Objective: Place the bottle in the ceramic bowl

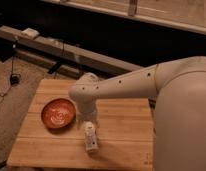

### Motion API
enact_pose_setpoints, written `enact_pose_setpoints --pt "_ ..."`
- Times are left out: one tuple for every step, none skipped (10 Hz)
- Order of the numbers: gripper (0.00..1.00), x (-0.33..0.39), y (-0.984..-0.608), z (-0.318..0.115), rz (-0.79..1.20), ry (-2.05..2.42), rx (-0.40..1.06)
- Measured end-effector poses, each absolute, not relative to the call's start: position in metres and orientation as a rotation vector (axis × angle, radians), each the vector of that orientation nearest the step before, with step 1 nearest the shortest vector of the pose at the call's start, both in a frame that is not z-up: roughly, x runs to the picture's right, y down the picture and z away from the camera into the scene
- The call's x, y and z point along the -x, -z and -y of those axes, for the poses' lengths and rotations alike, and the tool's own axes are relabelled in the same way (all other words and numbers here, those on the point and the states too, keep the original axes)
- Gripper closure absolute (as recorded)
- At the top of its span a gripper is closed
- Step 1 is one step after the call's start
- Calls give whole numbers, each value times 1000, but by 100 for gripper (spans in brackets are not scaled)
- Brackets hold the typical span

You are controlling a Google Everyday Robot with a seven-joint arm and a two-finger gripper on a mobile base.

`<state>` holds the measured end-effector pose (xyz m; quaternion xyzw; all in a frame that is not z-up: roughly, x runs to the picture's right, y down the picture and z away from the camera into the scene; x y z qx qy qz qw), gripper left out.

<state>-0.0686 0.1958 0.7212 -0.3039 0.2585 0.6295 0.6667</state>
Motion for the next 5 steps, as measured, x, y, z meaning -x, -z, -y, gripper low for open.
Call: enact_pose_setpoints --pt "35 69 -724 -200 -585 -1418 690" --pt "35 69 -727 -203 -588 -1416 692" --pt "35 70 -732 -208 -591 -1415 697" --pt "35 71 -738 -214 -596 -1414 704" --pt "35 71 -741 -218 -602 -1413 709"
